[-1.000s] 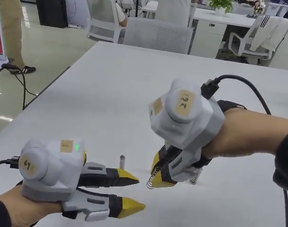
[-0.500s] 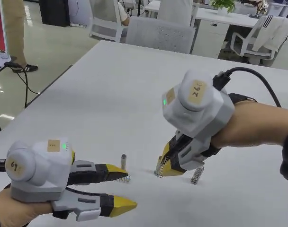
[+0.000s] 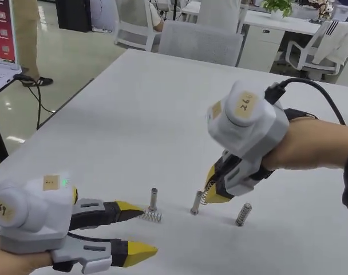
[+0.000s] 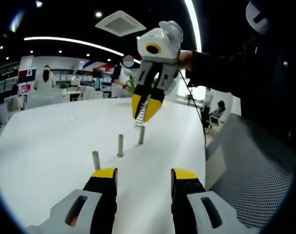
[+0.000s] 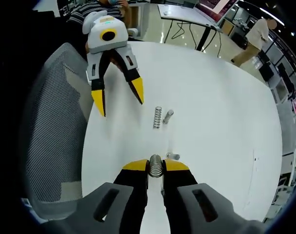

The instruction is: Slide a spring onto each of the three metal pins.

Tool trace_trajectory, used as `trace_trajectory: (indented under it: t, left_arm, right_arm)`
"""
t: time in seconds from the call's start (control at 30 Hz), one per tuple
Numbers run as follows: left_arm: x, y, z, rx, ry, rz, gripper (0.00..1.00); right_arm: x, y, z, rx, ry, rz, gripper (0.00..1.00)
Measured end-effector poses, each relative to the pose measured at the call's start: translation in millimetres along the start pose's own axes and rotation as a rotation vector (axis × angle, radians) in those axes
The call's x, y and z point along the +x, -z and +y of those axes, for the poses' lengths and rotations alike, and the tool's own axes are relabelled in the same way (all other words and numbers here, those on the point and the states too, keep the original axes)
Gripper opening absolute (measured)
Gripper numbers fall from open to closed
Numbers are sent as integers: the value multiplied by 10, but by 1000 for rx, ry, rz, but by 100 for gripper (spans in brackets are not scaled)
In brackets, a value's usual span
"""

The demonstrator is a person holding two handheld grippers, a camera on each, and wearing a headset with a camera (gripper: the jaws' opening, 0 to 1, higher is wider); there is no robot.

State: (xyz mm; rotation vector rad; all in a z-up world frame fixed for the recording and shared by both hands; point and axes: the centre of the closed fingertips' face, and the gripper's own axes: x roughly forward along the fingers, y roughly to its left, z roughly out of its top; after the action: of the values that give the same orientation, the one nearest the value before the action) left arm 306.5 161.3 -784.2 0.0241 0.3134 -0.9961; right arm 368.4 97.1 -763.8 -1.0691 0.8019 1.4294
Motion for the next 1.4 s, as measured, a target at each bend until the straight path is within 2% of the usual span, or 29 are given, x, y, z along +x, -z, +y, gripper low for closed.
trace_trajectory:
  t: [0.4,0.5,0.73,1.4]
  left_arm:
    - [-37,30,-8,-15,-21,1,39]
    - [-40,39,-10,-17,-24,0,39]
    - [-52,48,-4,-19,-31,-1,39]
    - [-84,86,34,-24,-50,-2,38]
  right_arm:
    - [139,102,-288,11,36,29,8]
    - [169,106,-322,11,38,30,8]
    - [231,91,-347,11,29,30,8]
    - [471,162,-334,1,-16,89,8]
